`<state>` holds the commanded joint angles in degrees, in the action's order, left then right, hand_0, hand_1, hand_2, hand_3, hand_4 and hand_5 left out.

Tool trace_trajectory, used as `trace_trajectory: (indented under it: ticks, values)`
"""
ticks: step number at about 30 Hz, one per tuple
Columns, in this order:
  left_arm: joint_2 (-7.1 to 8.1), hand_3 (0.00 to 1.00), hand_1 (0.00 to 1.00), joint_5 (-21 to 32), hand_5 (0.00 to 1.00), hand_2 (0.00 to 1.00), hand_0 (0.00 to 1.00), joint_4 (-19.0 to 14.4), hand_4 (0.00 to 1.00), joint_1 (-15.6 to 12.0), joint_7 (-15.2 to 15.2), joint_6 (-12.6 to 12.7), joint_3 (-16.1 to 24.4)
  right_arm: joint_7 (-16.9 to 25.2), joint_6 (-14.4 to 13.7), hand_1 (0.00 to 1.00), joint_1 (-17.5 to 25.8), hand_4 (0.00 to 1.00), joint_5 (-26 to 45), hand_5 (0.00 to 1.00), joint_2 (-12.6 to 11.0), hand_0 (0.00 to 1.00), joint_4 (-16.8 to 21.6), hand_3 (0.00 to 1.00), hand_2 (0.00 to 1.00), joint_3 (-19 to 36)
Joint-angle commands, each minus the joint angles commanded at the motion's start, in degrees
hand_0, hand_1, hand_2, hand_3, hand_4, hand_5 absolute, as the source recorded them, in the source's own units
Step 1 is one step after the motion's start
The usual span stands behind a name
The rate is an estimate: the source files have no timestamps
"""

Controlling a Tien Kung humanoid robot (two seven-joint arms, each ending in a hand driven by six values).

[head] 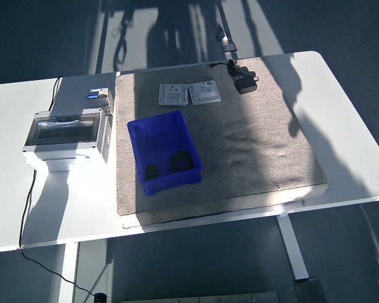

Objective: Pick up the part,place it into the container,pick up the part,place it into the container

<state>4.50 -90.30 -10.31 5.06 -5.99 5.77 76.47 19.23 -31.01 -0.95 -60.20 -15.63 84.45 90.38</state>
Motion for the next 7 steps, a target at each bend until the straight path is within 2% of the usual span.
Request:
trace_trajectory:
  ticks: [3,4,7]
  values:
    - [-0.23,0.321,0.653,-0.82,0.707,0.604,0.652,0.00,0.656,0.07,-0.42,0.26,1.36,-1.03,0.76,0.345,0.26,0.694,-1.29,0.434,-0.02,0.636,0.36,0.595,0.525,0.17]
    - [-0.41,0.223,0.650,-0.81,0.669,0.577,0.651,0.00,0.631,0.07,-0.49,0.34,1.47,-1.27,1.02,0.345,0.29,0.749,-1.72,0.395,-0.11,0.636,0.60,0.585,0.522,0.38]
    - [-1.00,0.223,0.650,0.83,0.669,0.577,0.651,0.00,0.631,0.23,-0.11,0.47,0.25,-1.59,1.96,0.345,0.27,0.749,-2.57,0.395,-0.69,0.636,1.10,0.585,0.522,1.11]
